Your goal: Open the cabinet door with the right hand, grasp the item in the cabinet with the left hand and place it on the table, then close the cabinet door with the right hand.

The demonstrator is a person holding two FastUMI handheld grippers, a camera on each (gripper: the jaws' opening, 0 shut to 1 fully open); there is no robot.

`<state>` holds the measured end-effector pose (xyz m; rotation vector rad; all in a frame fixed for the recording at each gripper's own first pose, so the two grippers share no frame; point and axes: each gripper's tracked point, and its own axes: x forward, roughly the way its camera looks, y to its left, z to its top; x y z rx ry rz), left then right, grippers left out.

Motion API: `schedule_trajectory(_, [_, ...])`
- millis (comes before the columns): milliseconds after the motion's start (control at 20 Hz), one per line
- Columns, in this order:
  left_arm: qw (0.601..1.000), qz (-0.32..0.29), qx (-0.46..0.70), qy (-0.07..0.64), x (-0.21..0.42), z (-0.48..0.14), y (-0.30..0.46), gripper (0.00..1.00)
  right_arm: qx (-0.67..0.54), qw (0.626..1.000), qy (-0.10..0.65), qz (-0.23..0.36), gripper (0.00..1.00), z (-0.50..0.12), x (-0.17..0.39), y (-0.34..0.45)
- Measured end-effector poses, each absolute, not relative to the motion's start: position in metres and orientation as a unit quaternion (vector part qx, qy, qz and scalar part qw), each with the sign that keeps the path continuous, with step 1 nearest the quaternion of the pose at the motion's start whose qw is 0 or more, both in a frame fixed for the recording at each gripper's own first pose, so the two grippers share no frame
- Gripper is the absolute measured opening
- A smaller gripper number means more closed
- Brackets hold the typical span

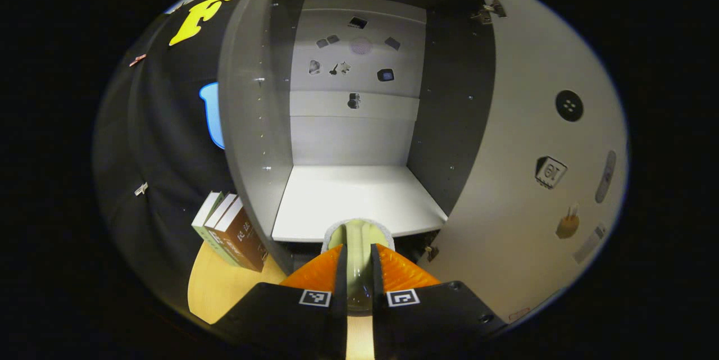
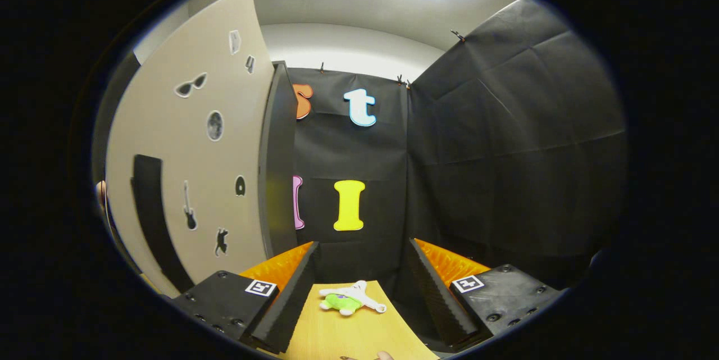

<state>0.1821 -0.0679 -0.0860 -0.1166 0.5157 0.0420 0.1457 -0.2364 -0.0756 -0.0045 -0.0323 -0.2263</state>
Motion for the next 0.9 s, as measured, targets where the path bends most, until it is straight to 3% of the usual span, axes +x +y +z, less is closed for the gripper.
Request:
schedule_trajectory(450, [0.954,0.013,-0.058,0.293,0.091,-0.166,-0.098,0.22,-0.018,0.994,-0.002,-0.106,0.98,-0.070,0.045,-0.188])
schedule_trajectory(900, [0.936,0.012,-0.097,0.338,0.060,-0.272,-0.127,0.22,0.012,0.993,-0.016,-0.113,0.95,-0.067,0.036,-0.184])
